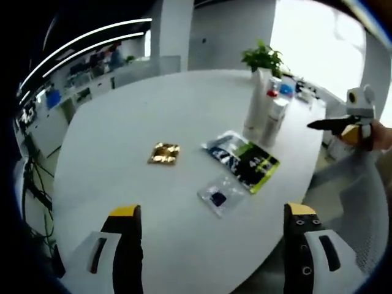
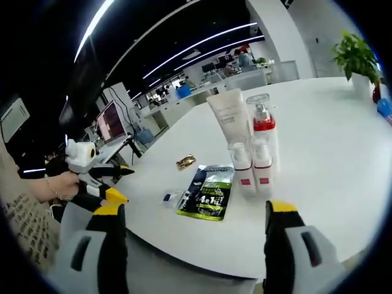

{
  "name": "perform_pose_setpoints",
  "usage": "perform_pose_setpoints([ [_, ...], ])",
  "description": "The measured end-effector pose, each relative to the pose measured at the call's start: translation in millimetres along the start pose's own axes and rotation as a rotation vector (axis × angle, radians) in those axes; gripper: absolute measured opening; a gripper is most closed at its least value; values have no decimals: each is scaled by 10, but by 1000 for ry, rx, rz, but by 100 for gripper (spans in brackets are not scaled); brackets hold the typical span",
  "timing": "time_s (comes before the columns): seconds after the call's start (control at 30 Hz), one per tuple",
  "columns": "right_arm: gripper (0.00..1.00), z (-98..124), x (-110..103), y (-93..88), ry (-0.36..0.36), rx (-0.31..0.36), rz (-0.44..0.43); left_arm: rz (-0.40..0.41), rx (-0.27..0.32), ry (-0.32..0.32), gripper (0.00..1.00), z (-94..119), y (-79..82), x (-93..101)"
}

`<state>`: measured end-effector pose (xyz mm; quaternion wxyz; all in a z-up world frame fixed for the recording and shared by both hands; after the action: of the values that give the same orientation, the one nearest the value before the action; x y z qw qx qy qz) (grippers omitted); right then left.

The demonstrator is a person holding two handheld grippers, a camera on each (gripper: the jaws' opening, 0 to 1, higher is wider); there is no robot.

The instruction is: Arrange the skincare products in the storage area until every visible bottle or jar stands upright without overlapping.

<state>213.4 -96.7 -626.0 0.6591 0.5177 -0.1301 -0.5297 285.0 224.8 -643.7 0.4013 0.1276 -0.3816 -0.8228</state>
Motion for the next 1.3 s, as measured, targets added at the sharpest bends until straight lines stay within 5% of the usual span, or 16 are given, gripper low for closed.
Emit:
perform_pose_setpoints([
  [0.43, 94, -6, 24, -8, -7, -17, -21, -36, -32, 1, 92, -237, 175, -248],
  [1.3, 94, -22, 63, -16, -44, -34, -51, -155, -210, -31, 86, -970, 515, -651],
])
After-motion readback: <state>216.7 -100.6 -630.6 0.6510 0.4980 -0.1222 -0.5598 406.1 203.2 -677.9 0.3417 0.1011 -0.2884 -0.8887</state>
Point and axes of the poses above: the point that each gripper's makers call its tool centre point, and the gripper's own axes: z roughly backward along the fingers, x roughly to its right, y roughly out of its top, the point moved 9 cm from there along z, roughly backward along the fingers, and after that the axes turned 1 degree about -x, right-handed, at the moved point
